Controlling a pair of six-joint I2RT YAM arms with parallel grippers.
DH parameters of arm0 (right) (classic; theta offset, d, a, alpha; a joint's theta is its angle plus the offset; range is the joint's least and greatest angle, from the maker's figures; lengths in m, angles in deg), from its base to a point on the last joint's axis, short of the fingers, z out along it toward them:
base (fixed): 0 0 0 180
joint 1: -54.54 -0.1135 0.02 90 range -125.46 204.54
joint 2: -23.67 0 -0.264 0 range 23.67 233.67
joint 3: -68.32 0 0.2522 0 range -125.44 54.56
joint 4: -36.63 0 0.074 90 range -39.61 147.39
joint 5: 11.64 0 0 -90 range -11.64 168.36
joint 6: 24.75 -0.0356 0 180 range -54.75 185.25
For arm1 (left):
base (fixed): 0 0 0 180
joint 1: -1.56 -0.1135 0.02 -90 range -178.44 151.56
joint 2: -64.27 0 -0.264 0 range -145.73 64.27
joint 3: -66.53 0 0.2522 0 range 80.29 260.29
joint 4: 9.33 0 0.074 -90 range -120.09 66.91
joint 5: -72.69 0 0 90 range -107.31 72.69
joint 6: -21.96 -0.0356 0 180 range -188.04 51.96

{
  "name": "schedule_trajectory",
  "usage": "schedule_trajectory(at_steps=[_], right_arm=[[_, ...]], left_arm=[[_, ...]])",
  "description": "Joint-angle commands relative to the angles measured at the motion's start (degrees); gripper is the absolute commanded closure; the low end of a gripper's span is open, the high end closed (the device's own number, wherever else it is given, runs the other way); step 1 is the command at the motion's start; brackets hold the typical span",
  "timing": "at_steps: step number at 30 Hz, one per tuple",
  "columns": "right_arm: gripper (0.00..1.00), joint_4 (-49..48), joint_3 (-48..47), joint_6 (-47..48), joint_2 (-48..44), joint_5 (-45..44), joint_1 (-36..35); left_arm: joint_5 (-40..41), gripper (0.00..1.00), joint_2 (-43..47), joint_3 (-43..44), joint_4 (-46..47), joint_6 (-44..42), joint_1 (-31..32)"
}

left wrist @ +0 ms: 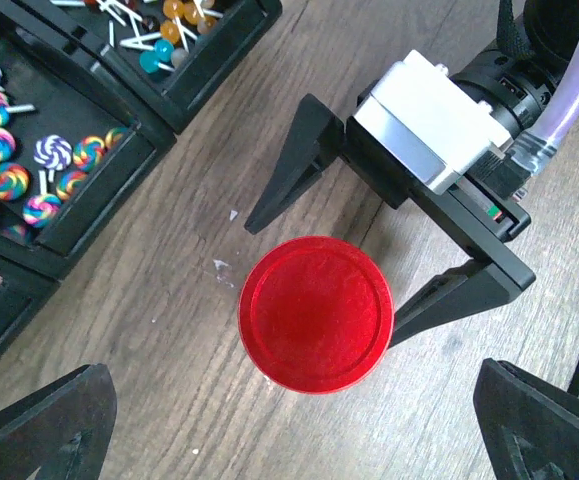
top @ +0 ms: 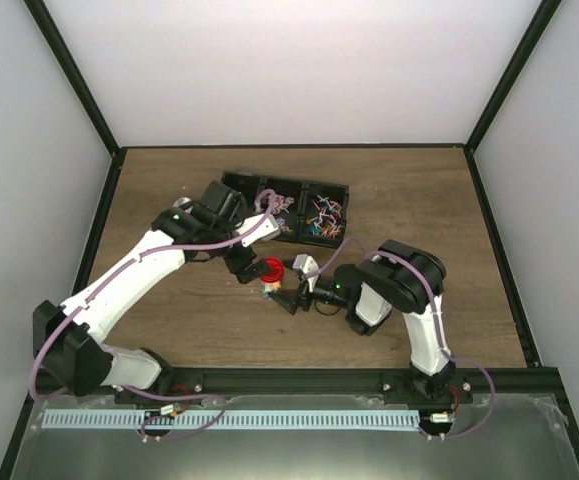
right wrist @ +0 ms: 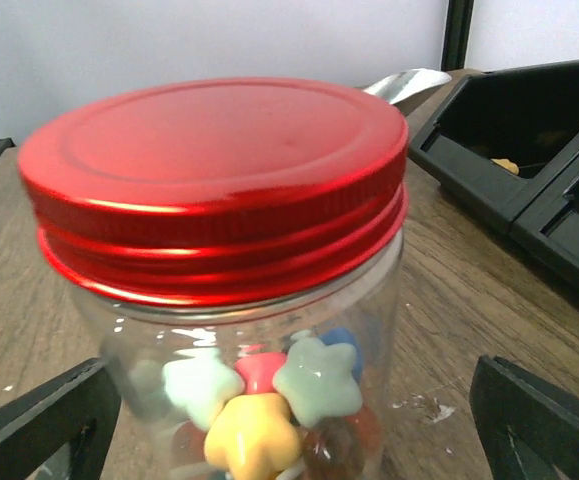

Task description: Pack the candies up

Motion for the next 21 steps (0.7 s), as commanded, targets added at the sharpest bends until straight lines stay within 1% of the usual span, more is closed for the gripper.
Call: schedule_trajectory(at_steps=[1, 9, 13, 15, 18, 21], right_arm=[[0.04, -5.4, -2.1, 3.1, 3.0, -1.6, -0.5], [0.16, -9.1, -3.4, 4.5, 8.3, -0.9, -0.5], [0.20, -9.9, -3.9, 4.2, 9.3, -1.5, -0.7], [0.20, -10.5, -4.0, 4.1, 9.9, -1.9, -0.7], [0.11, -11.4, -4.7, 4.0, 10.3, -1.8, -0.8], [0.09, -11.6, -6.2, 3.5, 10.5, -1.8, -0.8]], left_arm=[[-1.0, 0.00, -1.9, 0.4, -0.3, 2.4, -0.2], [-1.8, 0.01, -3.8, -1.2, 0.5, 3.1, -1.1], [1.6, 0.00, -4.7, -1.2, 1.3, 3.4, -1.1], [3.5, 0.00, -5.9, -0.8, 1.1, 3.6, -1.1], [3.4, 0.00, -8.4, 1.4, -0.9, 4.1, -1.1], [2.9, 0.00, -8.8, 1.8, -0.8, 4.5, -1.1]])
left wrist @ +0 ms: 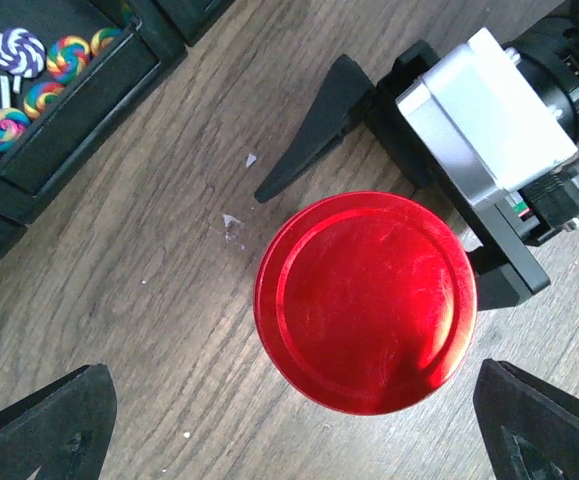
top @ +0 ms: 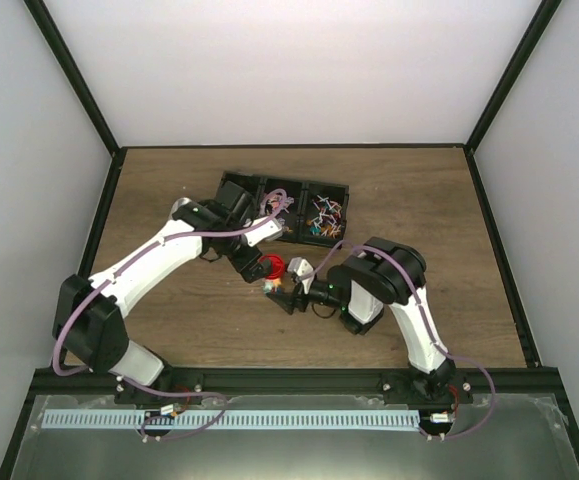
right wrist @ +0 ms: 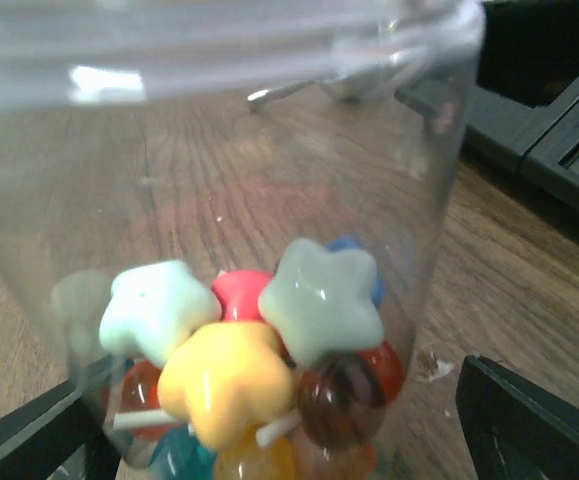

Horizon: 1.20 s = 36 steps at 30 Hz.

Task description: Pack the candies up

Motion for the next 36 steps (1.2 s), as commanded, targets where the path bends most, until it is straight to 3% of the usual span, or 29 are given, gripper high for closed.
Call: schedule_trajectory(at_steps=[1, 12, 19, 27, 36], right_arm=[[0.09, -10.0, -2.6, 0.3, 1.4, -0.9, -0.7], [0.21, -12.8, -5.4, 0.0, 2.9, 0.0, -1.0], [0.29, -13.8, -4.6, 1.9, 2.4, 1.8, -1.7], [0.32, -13.9, -4.6, 3.2, 2.2, 4.8, -2.5], [0.35, -13.0, -4.1, 3.2, 2.0, 3.8, -2.7]], left_arm=[[0.4, 0.00, -0.6, 1.8, -0.5, 1.2, -0.2], [-1.0, 0.00, 0.6, 1.2, -0.9, 2.1, -1.2], [-0.6, 0.00, -3.1, 5.9, -5.1, -0.3, -1.8], [-4.7, 0.00, -4.2, 6.1, -9.1, -8.3, -1.1], [-2.4, 0.00, -3.2, 1.7, -5.1, -9.7, 1.5]])
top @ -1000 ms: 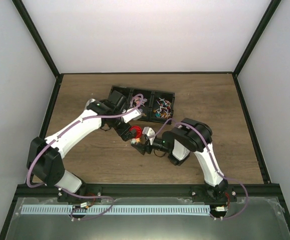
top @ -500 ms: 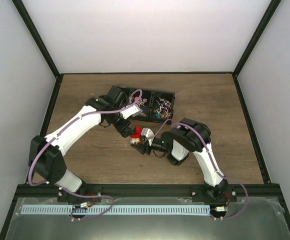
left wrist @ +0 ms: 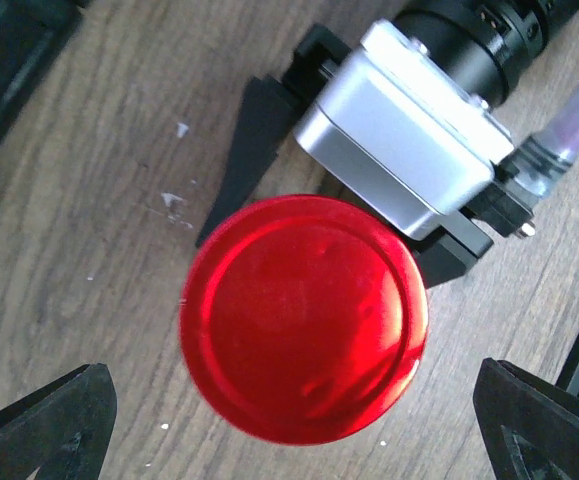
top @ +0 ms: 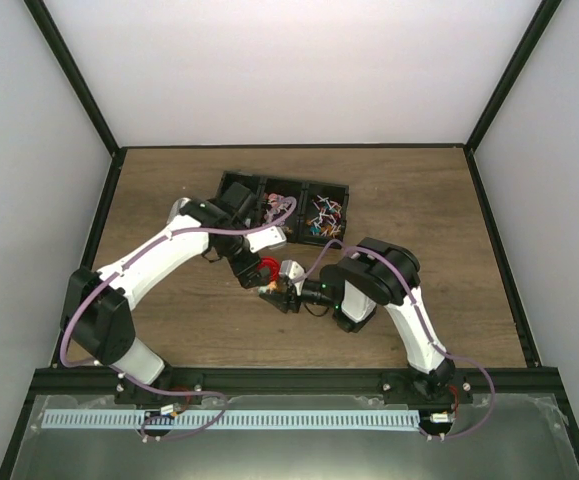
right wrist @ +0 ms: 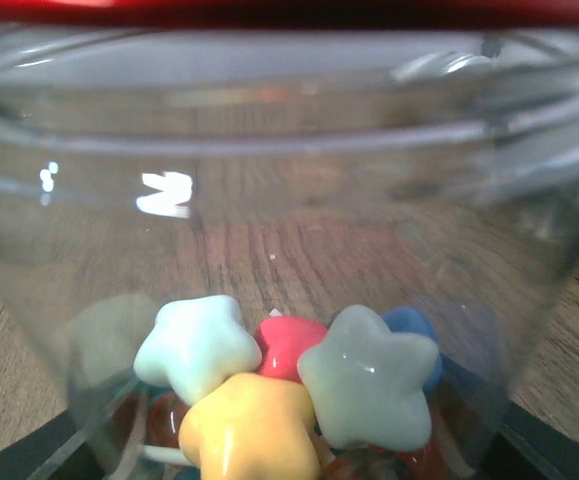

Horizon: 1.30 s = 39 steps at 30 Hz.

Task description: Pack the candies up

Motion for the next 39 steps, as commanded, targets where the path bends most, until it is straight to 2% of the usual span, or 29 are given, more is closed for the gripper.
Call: schedule_trajectory(at_steps=[1, 11, 19, 27, 31, 34, 39], right_arm=[[0.35, -12.8, 0.4, 1.5, -0.1, -0.4, -0.8], [0.37, -12.7, 0.7, 2.2, -0.2, -2.0, -1.2], [0.37, -12.9, 0.8, 2.1, -0.2, -1.9, -1.2], [0.37, -13.8, 1.6, 2.3, -0.4, -1.1, -1.1], [0.40, -14.5, 2.3, 2.7, -0.7, -0.1, -1.2], [0.42, -15.3, 2.9, 3.3, -0.8, 2.0, -1.2], [0.49, -15.3, 4.0, 5.0, -0.9, 6.2, -1.2]], left_arm=[[0.6, 0.00, 0.5, -2.0, 1.5, -1.5, 1.6], [3.1, 0.02, -0.5, -2.8, 5.2, 3.8, 2.9], [4.2, 0.07, -1.6, -3.2, 5.6, 3.4, 3.5], [3.1, 0.27, -2.4, -3.4, 5.3, 2.5, 3.5], [2.0, 0.34, -2.2, -3.8, 4.5, -2.6, 3.3], [0.3, 0.38, -2.5, -3.6, 2.8, -9.7, 2.8], [0.0, 0.44, -6.8, 0.8, -3.0, -20.5, 2.1]])
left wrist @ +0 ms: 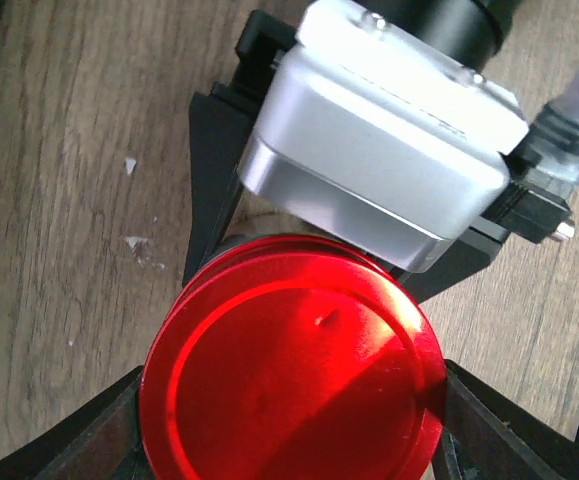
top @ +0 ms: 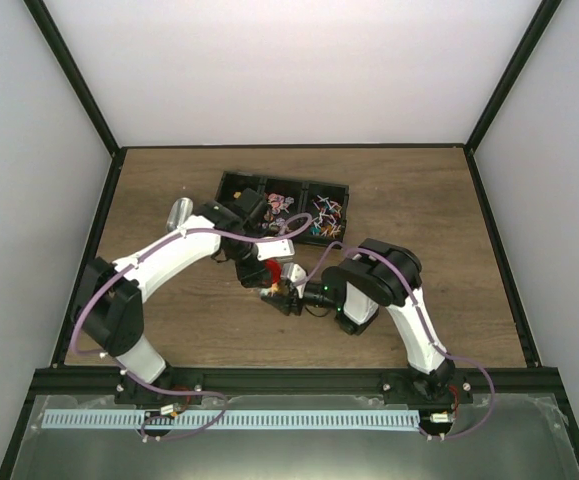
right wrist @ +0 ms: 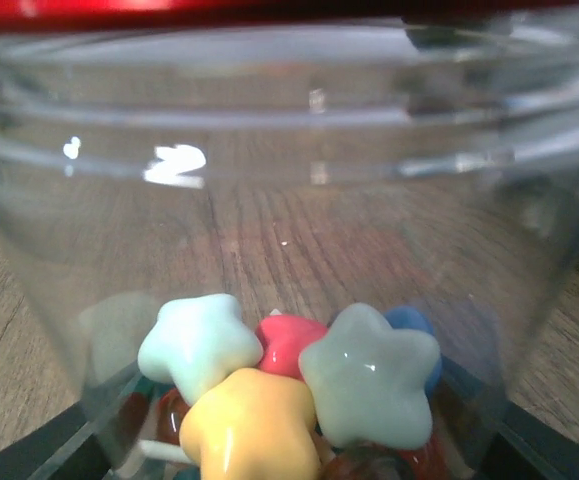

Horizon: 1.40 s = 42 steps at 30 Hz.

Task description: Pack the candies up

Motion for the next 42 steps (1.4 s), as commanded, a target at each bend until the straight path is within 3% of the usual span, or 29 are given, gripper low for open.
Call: schedule_trajectory(at_steps=[1, 8, 12, 14, 16, 20, 25, 31, 37, 42], right_arm=[[0.51, -16.9, 2.3, 4.0, -0.2, 6.9, -0.8], [0.56, -17.1, 2.2, 3.5, 0.0, 9.9, -0.8], [0.57, -17.1, 2.1, 3.6, 0.2, 10.1, -0.9], [0.57, -17.0, 2.0, 3.8, 0.2, 10.1, -0.8], [0.57, -16.8, 2.0, 3.8, 0.1, 9.4, -0.8], [0.57, -16.4, 2.3, 3.6, -0.2, 8.0, -0.8], [0.57, -16.2, 2.8, 3.6, -0.3, 4.5, -0.8], [0.57, -16.2, 2.6, 3.1, -0.3, 3.3, -0.8], [0.55, -14.7, 2.7, 2.6, -0.4, 1.8, -0.8], [0.55, -13.9, 2.7, 2.2, -0.5, 1.9, -0.9]], left_arm=[[0.0, 0.44, -4.9, 3.7, -6.0, -13.4, -0.8], [1.1, 0.41, -6.0, 7.9, -11.4, -28.7, 0.1], [3.8, 0.38, -5.8, 8.0, -10.1, -34.0, 1.2], [4.8, 0.32, -6.2, 8.5, -9.1, -34.0, 1.3], [4.2, 0.16, -6.8, 10.3, -9.4, -31.8, 0.8], [-2.7, 0.02, -5.9, 14.1, -13.3, -23.9, -0.8], [-7.4, 0.00, 5.0, 5.6, -5.9, -8.4, -0.8], [-3.5, 0.00, 10.6, -4.3, 4.4, 5.6, 0.9], [-0.6, 0.00, 9.2, -5.5, 8.4, 14.6, 2.2], [2.2, 0.01, 9.5, -8.0, 9.7, 14.9, 4.8]])
